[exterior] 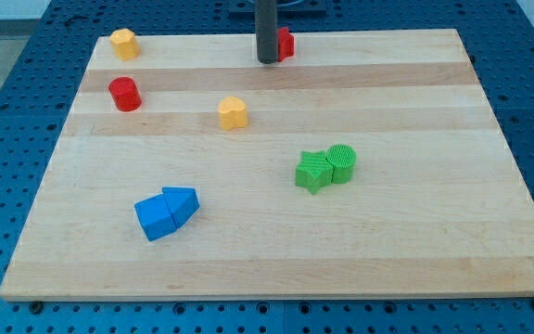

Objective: Move the yellow heart to the center

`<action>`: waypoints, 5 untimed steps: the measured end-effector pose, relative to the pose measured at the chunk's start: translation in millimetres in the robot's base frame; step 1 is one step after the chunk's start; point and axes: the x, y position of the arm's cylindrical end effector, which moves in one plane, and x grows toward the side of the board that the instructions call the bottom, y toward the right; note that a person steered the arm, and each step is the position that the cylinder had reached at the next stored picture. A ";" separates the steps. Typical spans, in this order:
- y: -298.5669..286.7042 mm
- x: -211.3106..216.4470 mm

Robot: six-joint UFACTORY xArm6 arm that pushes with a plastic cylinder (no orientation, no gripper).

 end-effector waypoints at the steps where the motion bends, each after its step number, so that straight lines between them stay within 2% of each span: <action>1: 1.1 0.0; 4: 5.1 3.7; 5: 13.3 50.4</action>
